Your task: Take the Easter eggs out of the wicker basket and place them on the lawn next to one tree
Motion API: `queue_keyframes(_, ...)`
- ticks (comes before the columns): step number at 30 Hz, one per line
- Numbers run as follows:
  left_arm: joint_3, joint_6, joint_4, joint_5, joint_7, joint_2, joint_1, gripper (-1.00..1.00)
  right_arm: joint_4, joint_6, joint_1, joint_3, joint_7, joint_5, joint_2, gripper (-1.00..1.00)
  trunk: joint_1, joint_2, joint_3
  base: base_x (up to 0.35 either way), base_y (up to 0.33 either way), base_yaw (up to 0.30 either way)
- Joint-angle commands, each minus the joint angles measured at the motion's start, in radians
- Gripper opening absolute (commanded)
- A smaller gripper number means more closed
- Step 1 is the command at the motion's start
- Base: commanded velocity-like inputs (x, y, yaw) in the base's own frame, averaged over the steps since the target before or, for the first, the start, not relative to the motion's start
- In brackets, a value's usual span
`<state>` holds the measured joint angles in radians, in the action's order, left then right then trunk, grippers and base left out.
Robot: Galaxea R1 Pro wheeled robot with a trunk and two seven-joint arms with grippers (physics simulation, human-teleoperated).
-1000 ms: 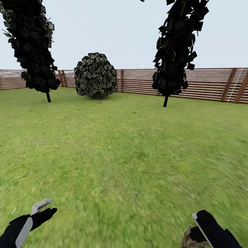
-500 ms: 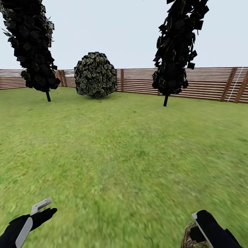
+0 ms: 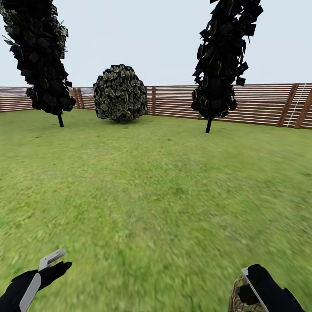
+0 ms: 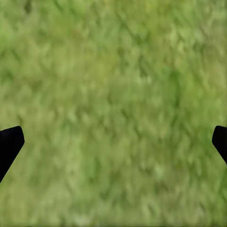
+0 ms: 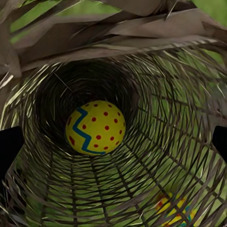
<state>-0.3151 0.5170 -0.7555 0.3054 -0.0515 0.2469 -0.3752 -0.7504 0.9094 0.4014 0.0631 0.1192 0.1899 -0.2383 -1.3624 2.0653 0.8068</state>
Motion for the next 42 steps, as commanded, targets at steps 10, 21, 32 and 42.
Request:
queue_keyframes(10,-0.004,0.008,-0.001,0.001,-0.004,-0.001,-0.001,1.0,-0.001,0.004,0.001,0.006,0.01,0.012,-0.001,1.0,-0.038,0.071,0.032,0.0,0.0,0.0)
queue_keyframes(21,-0.003,0.008,-0.001,0.001,-0.004,-0.002,-0.001,1.0,-0.001,0.004,0.001,0.003,0.01,0.014,-0.003,1.0,-0.08,0.148,0.067,0.0,0.0,0.0)
queue_keyframes(32,-0.003,0.008,-0.001,0.001,-0.004,-0.002,-0.001,1.0,-0.001,0.003,0.001,0.007,0.01,0.014,-0.002,1.0,-0.123,0.225,0.101,0.0,0.0,0.0)
queue_keyframes(42,-0.002,0.008,-0.001,0.001,-0.004,-0.002,-0.001,1.0,-0.001,0.003,0.001,0.007,0.01,0.011,-0.002,1.0,-0.161,0.295,0.133,0.0,0.0,0.0)
